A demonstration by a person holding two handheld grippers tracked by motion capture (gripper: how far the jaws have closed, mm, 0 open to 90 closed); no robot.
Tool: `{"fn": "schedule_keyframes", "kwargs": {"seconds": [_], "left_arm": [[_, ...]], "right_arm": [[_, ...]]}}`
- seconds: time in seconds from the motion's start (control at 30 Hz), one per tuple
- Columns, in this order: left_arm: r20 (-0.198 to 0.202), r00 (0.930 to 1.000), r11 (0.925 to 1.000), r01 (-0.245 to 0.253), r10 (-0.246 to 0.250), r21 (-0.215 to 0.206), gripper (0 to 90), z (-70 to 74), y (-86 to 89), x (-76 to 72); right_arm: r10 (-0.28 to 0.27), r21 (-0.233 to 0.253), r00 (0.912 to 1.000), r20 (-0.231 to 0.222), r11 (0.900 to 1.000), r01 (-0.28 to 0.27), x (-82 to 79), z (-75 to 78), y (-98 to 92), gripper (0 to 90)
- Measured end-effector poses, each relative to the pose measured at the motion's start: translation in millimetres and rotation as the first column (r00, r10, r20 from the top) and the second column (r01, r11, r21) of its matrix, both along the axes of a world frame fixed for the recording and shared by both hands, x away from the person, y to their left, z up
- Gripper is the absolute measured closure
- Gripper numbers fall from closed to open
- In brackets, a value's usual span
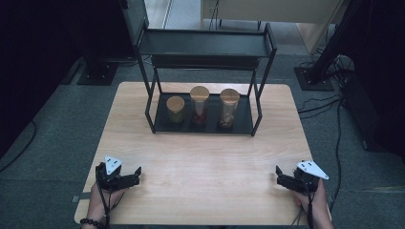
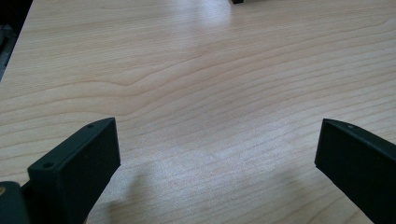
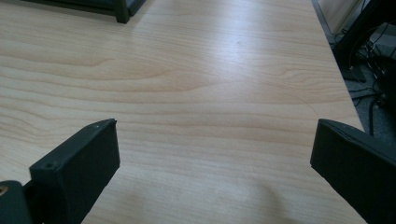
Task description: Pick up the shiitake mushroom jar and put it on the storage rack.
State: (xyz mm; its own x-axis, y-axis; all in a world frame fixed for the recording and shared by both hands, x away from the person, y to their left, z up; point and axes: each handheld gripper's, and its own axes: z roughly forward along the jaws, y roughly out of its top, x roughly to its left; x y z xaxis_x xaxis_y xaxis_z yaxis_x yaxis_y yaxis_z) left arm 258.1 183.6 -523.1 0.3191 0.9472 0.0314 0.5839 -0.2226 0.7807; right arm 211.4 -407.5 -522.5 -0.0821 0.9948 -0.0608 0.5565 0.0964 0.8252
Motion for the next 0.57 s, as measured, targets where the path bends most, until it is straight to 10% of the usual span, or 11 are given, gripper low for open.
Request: {"fn": "schedule_keyframes", "kwargs": {"seconds": [0.2,0.57], "left_arm": [[-0.004,1.0,1.0,0.002,-0.002,0.005,0.3,-0.2,-0.7,0.4],[0.0,0.9997,0.9996,-0.025,0.025,-0.009,0.3,0.0,1.4,0.3]], "right_arm": [[-0.018,-0.073,0.9998,0.008,0.997,0.018,-10.4,-0.7,-5.5,1.2],[-0.067,-0.039,0.9977,-0.01,0.997,0.067,-23.2,-0.4,-23.1,1.2]]}}
